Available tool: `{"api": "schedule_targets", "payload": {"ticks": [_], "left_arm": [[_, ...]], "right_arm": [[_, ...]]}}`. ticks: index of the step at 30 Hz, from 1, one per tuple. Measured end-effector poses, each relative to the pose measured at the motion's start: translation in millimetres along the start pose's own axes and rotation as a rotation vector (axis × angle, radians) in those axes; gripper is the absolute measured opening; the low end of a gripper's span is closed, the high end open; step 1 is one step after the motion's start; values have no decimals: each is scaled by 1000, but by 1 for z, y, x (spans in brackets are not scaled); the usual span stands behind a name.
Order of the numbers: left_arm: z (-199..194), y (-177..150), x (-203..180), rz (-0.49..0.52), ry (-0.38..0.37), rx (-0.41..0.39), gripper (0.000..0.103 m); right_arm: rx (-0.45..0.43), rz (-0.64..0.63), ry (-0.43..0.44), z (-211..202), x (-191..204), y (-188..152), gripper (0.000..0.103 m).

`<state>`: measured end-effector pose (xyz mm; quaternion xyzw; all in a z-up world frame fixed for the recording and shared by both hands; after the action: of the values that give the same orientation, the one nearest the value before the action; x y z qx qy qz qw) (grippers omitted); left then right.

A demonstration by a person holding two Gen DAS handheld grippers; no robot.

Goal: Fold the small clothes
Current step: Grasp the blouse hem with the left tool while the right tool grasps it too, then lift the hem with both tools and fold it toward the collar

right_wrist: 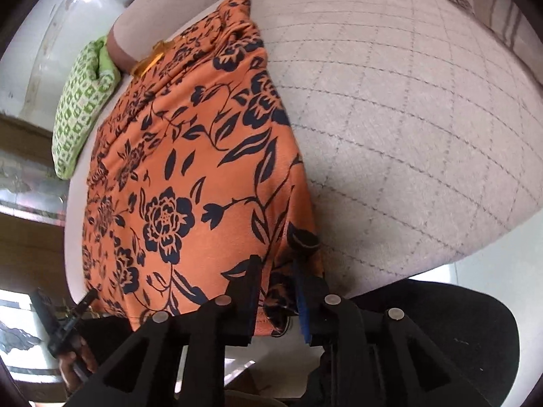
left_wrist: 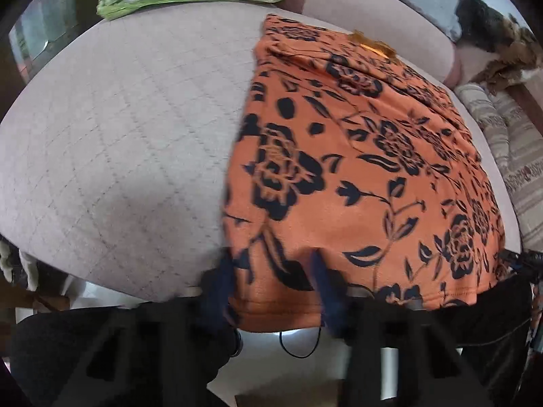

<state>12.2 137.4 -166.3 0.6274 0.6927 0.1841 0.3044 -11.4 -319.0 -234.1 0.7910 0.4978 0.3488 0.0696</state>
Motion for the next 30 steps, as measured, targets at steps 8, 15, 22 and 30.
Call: {"api": "schedule_targets", "payload": {"ticks": [8,15,22,30], "left_arm": [[1,0,5,-45,-32,-4,44],[4,2,-8,15,-17,-11,5],[-34,28,5,-115,-136,-114,5],[-4,26,7,-110,-87,34,5]], "right_arm": [[-12,-83,-100,-9,1,2,34],[2,-123,-48,4,18,-5,7],[-56,116,220,-35,4,9,7],[-5,200,263,-8,-11,11,7]]}}
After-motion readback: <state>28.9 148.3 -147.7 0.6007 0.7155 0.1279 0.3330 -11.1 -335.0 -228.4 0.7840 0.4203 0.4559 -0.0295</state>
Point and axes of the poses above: each gripper's, at about its wrist camera, not at the fingertips, and z roughly the way its jaws point, x to its left, y to its top, the point moved 1 cm from there along z, roughly the way its jaws point, and after that the axes turned 15 degrees about -x, right-handed, at the moved point
